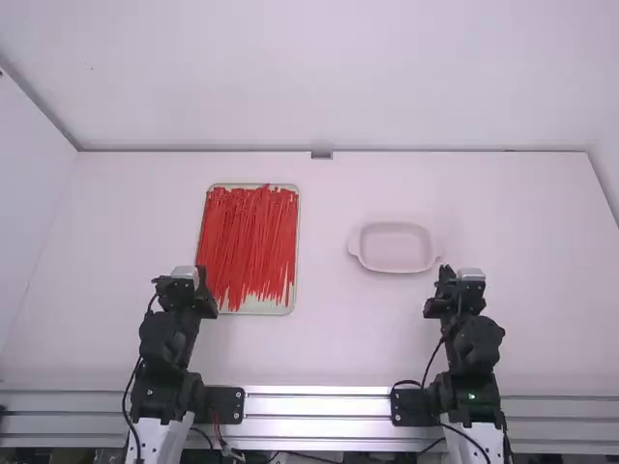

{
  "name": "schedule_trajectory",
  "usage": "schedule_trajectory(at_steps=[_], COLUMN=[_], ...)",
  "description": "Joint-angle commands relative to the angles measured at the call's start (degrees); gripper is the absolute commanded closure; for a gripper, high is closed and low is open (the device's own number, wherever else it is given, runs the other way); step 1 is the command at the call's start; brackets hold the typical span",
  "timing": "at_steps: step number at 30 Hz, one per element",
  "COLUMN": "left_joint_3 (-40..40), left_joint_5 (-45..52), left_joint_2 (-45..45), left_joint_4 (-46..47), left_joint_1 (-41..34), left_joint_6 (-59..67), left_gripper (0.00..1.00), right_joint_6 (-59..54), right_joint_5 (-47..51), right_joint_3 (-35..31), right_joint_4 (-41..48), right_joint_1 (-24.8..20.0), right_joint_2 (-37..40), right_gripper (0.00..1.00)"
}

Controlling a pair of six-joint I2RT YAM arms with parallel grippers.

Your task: Fasten the cable tie

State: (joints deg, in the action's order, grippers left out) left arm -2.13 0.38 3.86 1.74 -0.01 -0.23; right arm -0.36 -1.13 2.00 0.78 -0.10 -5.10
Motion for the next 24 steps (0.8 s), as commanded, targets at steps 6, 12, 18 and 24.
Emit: schedule_trajectory(at_steps=[6,12,18,24], left_joint_3=[-5.9,-9.8,-13.3,-18.2], left_joint_5=[2.4,3.8,5.4,6.6], left_joint_2=[5.6,12.1,18.5,25.7], left_joint_4=[1.7,3.3,4.3,6.7], left_joint_1=[-0.6,-0.9,-1.3,-1.7], left_joint_6=[0.1,0.0,0.0,-0.2], left_gripper=[0.84,0.74,0.63,0.51], right_joint_6=[0.4,0.6,-1.1,-1.2], right_joint_5=[1.1,2.7,3.5,4.3], right_joint_3=[7.4,13.3,19.3,26.1], right_joint_4=[0.8,2.1,3.3,5.5], right_joint_1=[1.8,4.3,6.7,8.8], right_joint_2=[-7.6,-16.6,-25.4,-35.3], right_gripper=[0.84,0.73,0.63,0.5])
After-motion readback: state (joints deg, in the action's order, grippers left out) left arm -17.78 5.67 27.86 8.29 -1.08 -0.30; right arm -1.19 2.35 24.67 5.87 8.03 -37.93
